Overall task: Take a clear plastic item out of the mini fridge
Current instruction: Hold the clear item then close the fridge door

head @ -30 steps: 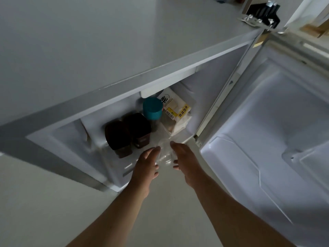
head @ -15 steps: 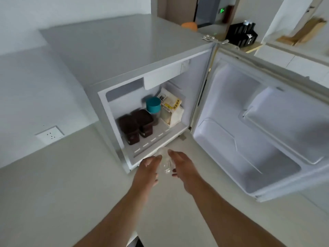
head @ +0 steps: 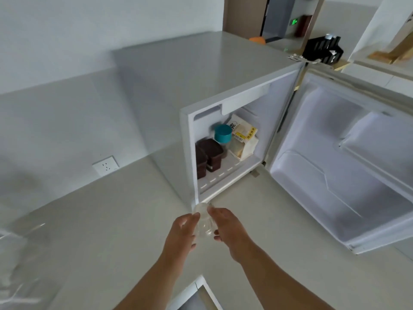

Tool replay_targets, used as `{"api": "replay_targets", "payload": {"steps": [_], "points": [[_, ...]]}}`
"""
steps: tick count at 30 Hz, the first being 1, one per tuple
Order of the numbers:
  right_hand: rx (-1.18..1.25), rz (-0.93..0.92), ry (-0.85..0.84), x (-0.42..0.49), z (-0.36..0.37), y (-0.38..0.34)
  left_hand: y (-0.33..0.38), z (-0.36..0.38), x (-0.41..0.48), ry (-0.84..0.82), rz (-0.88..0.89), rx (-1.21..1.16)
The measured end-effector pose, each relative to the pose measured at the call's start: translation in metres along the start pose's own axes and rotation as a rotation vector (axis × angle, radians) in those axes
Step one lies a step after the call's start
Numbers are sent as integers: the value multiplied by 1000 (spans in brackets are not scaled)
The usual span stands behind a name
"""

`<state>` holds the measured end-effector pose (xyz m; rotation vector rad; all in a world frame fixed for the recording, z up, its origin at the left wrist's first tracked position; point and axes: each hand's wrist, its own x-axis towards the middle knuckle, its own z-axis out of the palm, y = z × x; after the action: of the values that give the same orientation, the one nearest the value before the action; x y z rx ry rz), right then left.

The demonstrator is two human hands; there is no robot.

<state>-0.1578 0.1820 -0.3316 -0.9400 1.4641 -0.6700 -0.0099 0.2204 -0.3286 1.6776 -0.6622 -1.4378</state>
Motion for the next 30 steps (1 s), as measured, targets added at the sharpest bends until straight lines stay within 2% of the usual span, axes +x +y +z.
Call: {"api": "replay_targets", "payload": {"steps": [7, 14, 21, 30], "points": [[23, 99, -14, 30, 71, -1, 3, -63, 41, -5, -61, 11], [9, 163, -31, 65, 121, 4, 0, -104, 89, 0, -114, 127], [-24, 197, -4, 91, 145, 18, -16, -124, 125, -17, -202, 144], [-66, 227, -1, 102, 147, 23, -14, -122, 137, -52, -212, 157]]}}
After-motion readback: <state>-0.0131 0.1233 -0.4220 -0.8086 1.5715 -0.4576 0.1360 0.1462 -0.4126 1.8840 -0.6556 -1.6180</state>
